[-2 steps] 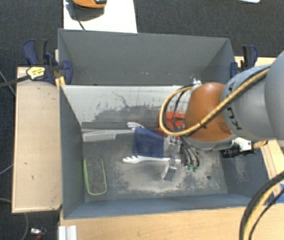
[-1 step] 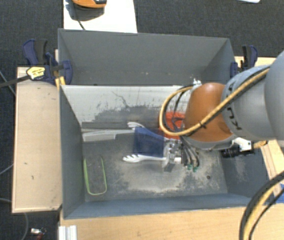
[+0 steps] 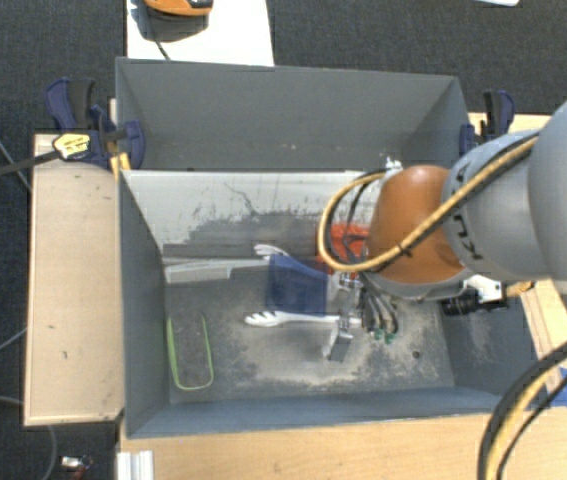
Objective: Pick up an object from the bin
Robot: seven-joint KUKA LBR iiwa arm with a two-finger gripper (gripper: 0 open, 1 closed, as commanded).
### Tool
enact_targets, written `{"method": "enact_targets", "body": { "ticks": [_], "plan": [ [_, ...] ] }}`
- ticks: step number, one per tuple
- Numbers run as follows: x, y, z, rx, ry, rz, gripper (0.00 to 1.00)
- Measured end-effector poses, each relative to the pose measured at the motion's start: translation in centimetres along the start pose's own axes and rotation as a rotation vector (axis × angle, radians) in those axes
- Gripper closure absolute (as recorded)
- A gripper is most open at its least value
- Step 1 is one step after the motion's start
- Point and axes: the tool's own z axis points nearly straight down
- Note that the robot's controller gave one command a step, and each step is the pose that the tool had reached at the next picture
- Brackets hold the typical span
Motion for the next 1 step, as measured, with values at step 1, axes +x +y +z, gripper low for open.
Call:
{"method": "enact_targets", "body": {
  "ticks": [1],
  "plan": [
    [0.01, -0.01, 0.02, 0.0, 0.0, 0.0, 1.0]
  ]
}}
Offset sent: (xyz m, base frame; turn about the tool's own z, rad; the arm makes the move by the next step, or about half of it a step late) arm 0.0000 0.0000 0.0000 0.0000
